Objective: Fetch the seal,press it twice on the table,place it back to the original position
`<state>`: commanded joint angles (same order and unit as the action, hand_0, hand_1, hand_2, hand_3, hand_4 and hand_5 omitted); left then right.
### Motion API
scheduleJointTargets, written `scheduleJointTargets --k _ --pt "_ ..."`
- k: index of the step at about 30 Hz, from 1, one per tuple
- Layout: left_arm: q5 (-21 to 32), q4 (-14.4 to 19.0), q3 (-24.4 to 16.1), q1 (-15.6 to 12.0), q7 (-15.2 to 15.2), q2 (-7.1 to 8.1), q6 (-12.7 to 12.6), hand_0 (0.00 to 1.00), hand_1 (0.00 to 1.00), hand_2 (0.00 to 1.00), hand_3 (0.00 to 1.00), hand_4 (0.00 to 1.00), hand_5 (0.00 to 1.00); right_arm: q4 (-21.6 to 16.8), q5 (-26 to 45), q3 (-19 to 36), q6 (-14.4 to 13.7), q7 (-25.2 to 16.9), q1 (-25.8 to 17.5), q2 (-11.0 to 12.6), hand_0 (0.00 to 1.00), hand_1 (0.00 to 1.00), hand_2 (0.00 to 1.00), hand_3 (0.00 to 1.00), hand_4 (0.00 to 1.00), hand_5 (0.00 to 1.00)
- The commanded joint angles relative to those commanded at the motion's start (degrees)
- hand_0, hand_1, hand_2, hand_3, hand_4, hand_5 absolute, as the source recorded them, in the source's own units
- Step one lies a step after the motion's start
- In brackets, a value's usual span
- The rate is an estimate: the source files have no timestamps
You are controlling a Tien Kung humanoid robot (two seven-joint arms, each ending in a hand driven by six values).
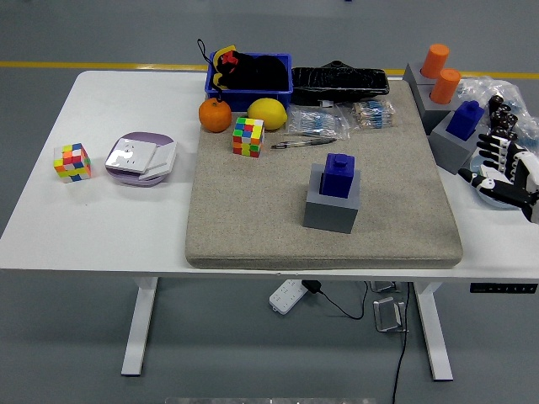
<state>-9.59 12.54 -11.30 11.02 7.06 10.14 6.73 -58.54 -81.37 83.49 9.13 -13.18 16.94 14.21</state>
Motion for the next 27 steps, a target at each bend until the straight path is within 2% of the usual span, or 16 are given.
scheduleJointTargets --k 2,3,8,9,16,27 --pt "0.1 0.0 0.1 -0.1 0.0 0.00 0.0 0.816 0.816 0.789 0.837 0.801 0.419 0.1 0.0 -1.1 0.1 -0.1 0.6 -0.3 0.876 0.851 0.855 0.849 0.934 0.220" --pt "0.2 0.0 0.2 -0.1 0.0 0.00 0.0 0.816 0.816 0.789 0.837 0.801 0.420 0.1 0.0 -1.7 0.1 -0.1 1.0 -0.4 0.854 0.832 0.854 0.855 0.939 0.063" --pt "0.5 -0.1 0.6 -0.2 0.1 0.01 0.0 0.816 0.816 0.789 0.837 0.801 0.420 0.5 -0.1 -7.0 0.4 -0.5 4.5 -1.5 0.854 0.832 0.854 0.855 0.939 0.063" --pt "0.6 -0.1 0.6 -0.2 0.1 0.02 0.0 0.817 0.816 0.788 0.837 0.801 0.419 0.6 -0.1 -7.8 0.5 -0.5 5.0 -1.7 0.852 0.832 0.852 0.854 0.940 0.022" --pt "0.5 0.0 0.7 -0.1 0.1 -0.11 0.0 0.817 0.816 0.790 0.837 0.803 0.420 1.3 0.8 -13.8 0.7 -1.0 8.4 -2.7 0.849 0.821 0.845 0.850 0.942 0.010" --pt "0.6 0.1 0.9 0.2 0.0 -0.05 0.0 0.817 0.816 0.788 0.836 0.802 0.419 1.6 2.4 -19.0 0.7 -1.1 10.2 -3.5 0.838 0.799 0.813 0.839 0.938 0.006"
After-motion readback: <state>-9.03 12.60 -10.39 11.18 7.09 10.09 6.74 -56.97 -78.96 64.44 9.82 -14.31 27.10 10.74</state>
